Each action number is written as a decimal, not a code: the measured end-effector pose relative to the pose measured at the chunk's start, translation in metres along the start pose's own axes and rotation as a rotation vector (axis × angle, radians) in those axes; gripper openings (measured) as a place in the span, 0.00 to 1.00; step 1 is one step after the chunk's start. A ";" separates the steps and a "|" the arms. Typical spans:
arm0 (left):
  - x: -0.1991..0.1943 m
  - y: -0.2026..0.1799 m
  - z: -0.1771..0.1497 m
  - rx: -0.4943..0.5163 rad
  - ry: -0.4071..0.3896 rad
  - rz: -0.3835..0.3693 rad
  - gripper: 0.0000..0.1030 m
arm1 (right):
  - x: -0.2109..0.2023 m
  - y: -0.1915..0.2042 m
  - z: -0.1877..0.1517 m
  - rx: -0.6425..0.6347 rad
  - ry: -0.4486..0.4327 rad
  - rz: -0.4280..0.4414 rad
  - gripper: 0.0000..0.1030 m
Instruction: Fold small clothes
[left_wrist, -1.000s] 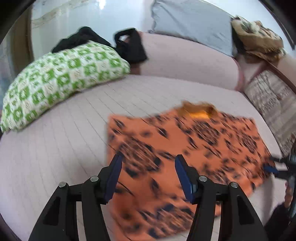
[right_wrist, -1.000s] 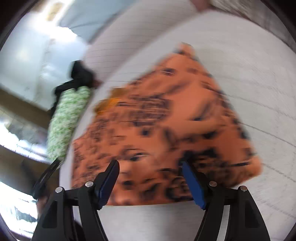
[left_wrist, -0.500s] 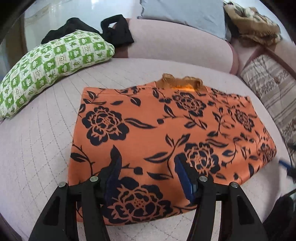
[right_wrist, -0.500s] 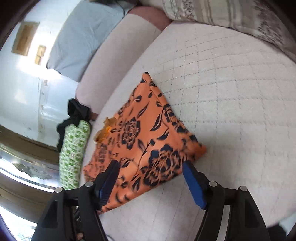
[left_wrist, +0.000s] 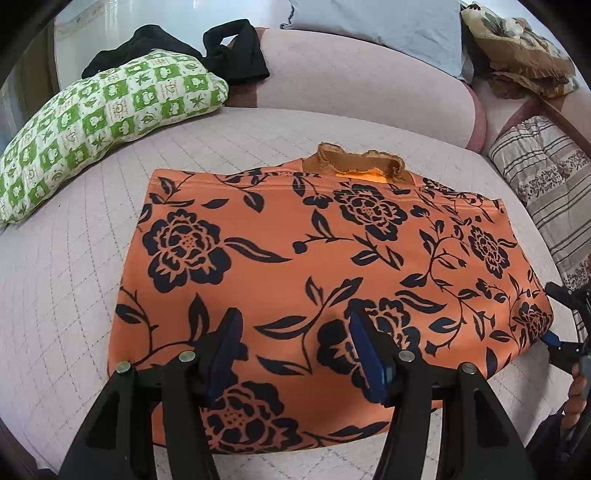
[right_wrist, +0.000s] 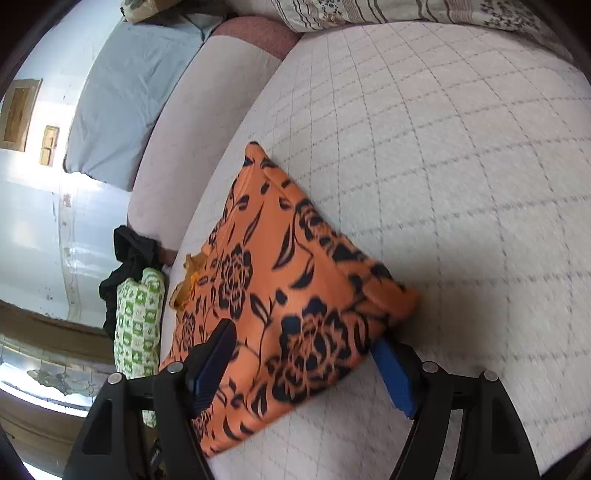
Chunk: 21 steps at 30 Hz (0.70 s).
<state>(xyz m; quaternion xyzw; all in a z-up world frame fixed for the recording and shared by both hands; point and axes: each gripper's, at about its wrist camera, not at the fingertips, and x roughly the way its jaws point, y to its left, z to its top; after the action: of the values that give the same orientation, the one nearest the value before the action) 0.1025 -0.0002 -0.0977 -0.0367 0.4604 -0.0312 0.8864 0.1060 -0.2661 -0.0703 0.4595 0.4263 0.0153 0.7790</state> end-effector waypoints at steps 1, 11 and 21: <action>0.001 -0.001 0.001 0.001 0.002 0.002 0.60 | 0.001 0.002 0.001 -0.007 -0.003 0.000 0.75; 0.017 -0.006 0.005 0.002 0.021 0.024 0.60 | 0.013 0.012 0.006 -0.066 -0.011 -0.030 0.74; 0.021 -0.016 0.008 0.018 0.011 0.034 0.68 | 0.025 0.019 0.010 -0.143 0.031 -0.115 0.30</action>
<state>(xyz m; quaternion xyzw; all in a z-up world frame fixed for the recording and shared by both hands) 0.1209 -0.0177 -0.1091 -0.0206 0.4657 -0.0206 0.8845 0.1358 -0.2515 -0.0706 0.3773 0.4618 0.0078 0.8027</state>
